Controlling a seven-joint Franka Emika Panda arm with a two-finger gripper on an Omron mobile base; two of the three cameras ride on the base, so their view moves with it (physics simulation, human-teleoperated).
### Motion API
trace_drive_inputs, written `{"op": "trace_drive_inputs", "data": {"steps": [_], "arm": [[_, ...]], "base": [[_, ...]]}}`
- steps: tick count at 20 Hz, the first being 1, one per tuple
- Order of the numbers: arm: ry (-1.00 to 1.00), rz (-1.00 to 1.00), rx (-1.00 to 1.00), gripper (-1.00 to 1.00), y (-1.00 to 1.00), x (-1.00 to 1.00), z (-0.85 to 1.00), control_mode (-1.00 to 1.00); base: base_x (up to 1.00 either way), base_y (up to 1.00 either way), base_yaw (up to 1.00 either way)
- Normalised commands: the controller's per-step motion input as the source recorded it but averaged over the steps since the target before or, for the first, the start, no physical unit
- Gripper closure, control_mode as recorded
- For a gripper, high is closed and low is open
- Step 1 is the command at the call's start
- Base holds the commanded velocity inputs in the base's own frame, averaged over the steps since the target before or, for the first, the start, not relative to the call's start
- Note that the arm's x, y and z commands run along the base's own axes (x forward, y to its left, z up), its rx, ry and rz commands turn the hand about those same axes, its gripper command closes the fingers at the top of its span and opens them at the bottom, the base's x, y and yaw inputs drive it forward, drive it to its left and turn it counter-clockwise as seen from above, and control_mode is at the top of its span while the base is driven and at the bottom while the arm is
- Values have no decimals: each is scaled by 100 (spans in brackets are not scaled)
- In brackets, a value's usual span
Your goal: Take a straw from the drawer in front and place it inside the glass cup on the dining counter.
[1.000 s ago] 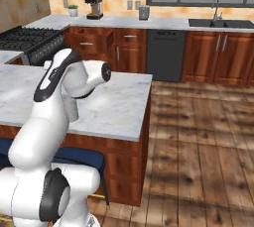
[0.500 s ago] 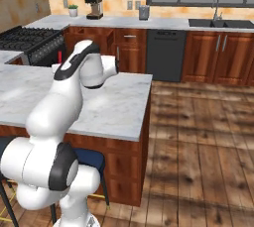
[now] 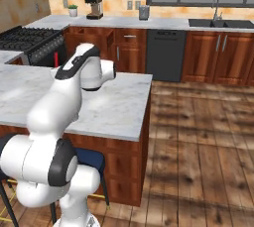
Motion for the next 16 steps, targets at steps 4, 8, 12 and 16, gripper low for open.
{"op": "trace_drive_inputs", "data": {"steps": [4,8,12,16], "arm": [[6,0,0,100,23,12,-1,-100],[4,0,-1,100,18,15,-18,-100],[1,0,-4,100,4,16,-41,-100],[-1,0,-6,100,0,10,-36,-100]], "base": [[0,0,0],[0,0,0],[0,0,0],[0,0,0]]}}
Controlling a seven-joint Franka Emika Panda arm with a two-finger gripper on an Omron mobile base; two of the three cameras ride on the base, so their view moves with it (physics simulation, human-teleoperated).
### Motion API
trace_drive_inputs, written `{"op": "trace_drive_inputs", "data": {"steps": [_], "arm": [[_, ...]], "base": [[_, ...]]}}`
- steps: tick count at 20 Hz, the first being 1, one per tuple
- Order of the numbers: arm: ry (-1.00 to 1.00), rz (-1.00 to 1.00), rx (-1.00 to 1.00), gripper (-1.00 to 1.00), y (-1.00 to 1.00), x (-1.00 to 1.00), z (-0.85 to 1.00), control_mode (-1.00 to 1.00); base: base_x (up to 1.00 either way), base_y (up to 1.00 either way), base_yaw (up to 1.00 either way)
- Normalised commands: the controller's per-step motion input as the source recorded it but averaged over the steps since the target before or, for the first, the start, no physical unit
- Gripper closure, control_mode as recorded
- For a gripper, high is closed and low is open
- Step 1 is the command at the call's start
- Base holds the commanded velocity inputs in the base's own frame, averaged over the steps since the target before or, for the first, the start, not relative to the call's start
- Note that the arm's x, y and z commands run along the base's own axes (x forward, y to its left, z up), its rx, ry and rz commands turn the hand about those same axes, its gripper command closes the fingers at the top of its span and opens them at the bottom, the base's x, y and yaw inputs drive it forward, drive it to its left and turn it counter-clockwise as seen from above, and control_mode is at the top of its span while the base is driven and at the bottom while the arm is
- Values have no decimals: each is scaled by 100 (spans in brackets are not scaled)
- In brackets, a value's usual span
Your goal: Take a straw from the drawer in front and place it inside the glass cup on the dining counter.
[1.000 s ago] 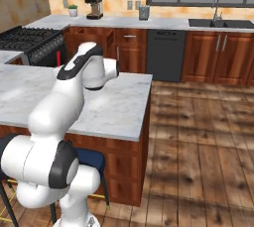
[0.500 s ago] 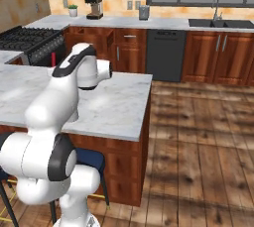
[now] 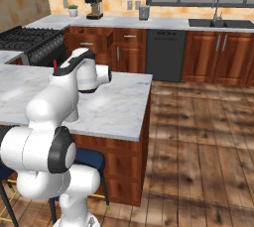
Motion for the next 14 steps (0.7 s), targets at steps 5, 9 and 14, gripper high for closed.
{"op": "trace_drive_inputs", "data": {"steps": [5,9,14], "arm": [[-9,0,-6,100,3,5,-27,-100],[-10,0,-3,100,13,8,-16,-100],[-9,0,0,100,17,15,-5,-100]], "base": [[0,0,0],[0,0,0],[0,0,0]]}}
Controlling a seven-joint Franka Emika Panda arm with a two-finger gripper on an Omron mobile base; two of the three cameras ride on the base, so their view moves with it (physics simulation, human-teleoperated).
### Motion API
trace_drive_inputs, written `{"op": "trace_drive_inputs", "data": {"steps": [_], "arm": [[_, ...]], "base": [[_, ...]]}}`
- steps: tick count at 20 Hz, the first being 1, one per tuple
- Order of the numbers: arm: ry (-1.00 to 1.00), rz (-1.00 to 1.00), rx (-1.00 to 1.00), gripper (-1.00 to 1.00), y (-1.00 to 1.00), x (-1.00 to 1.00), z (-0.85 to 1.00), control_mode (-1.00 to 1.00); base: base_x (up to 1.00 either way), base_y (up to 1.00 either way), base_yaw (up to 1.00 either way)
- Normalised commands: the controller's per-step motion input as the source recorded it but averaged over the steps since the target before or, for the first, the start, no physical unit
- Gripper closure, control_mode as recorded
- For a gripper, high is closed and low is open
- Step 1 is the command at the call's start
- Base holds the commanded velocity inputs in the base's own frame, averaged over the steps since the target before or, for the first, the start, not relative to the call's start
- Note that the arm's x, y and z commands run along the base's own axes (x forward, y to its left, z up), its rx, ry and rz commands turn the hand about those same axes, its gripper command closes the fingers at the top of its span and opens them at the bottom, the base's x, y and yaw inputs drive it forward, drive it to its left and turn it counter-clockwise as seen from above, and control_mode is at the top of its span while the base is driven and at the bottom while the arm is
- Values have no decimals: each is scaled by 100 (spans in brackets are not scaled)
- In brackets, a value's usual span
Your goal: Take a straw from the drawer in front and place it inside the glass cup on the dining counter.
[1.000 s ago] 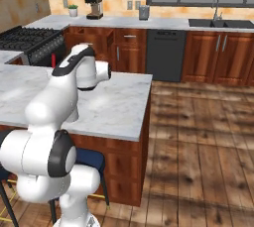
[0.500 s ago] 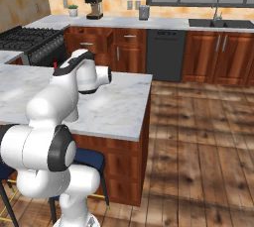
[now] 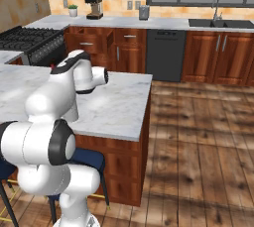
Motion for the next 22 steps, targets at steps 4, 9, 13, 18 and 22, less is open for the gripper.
{"op": "trace_drive_inputs", "data": {"steps": [4,9,13,18,22], "arm": [[-8,0,0,100,14,20,-1,-100],[-3,0,-2,100,6,19,-15,-100],[0,0,-3,100,2,21,-20,-100],[0,0,-2,100,4,30,-15,-100],[0,0,-1,100,9,36,-14,-100]], "base": [[0,0,0],[0,0,0],[0,0,0],[0,0,0],[0,0,0]]}}
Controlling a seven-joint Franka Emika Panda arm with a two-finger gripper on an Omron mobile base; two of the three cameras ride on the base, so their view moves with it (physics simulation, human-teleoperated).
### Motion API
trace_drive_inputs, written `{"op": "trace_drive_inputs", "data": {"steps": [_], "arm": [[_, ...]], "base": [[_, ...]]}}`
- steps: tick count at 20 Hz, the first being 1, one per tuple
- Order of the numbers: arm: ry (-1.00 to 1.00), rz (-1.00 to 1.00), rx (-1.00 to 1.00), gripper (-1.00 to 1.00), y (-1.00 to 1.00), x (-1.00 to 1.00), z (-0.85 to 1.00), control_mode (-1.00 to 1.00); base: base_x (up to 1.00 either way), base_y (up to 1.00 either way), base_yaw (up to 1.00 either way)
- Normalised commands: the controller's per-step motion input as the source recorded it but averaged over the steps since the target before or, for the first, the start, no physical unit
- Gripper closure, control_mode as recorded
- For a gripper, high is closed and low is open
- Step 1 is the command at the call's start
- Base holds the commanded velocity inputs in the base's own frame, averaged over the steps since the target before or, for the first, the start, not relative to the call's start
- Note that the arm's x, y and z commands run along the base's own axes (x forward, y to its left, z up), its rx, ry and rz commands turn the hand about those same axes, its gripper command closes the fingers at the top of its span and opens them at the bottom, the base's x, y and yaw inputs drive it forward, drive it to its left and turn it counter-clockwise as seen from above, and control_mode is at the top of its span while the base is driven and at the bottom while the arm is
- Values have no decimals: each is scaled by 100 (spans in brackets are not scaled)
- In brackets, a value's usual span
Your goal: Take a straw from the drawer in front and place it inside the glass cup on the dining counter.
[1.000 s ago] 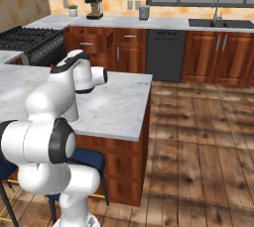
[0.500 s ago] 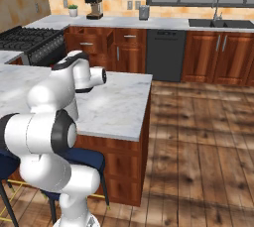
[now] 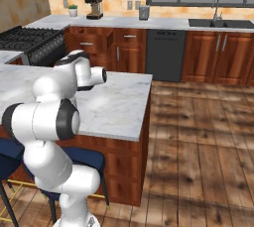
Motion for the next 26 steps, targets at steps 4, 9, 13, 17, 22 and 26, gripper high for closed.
{"op": "trace_drive_inputs", "data": {"steps": [4,9,13,17,22,26], "arm": [[0,0,-2,100,7,29,-14,-100],[0,0,-2,100,8,25,-15,-100],[0,0,-2,100,9,18,-16,-100],[0,0,0,100,9,11,-14,-100],[0,0,0,100,8,1,-12,-100],[0,0,0,100,8,4,-14,-100]], "base": [[0,0,0],[0,0,0],[0,0,0],[0,0,0],[0,0,0],[0,0,0]]}}
